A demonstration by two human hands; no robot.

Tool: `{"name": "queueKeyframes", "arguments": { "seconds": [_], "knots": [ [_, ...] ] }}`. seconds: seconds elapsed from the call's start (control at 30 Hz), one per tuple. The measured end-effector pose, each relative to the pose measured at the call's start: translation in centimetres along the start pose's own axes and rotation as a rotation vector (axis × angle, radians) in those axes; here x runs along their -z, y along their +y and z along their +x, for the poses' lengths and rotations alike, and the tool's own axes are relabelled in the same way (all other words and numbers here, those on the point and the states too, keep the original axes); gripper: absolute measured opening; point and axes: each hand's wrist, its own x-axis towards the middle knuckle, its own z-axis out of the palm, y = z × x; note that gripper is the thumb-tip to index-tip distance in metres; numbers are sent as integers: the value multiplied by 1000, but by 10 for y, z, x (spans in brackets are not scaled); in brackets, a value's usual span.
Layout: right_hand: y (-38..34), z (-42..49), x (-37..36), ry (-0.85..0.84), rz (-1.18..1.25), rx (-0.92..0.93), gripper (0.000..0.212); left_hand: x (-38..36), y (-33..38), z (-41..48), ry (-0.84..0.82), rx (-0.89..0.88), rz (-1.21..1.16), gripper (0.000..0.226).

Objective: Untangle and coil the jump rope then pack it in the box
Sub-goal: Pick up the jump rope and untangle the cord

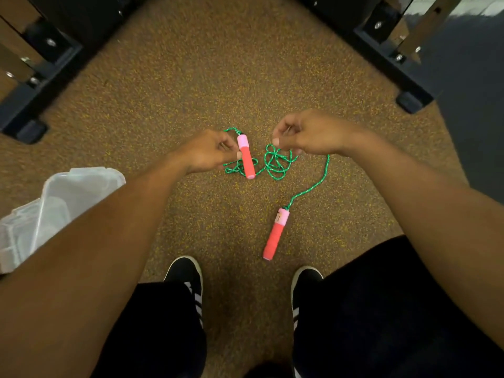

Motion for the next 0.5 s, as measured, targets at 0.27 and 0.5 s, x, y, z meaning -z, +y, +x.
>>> {"name": "queueKeyframes", "arguments": {
  "seconds": [0.27,0.5],
  "knots": [
    [2,16,-4,-109,-185,-9,24,-44,-39,79,56,145,-170,9],
    [-3,23,-14,-168,-259,57,32,-67,-84,174,301,382,-236,43]
  ]
}}
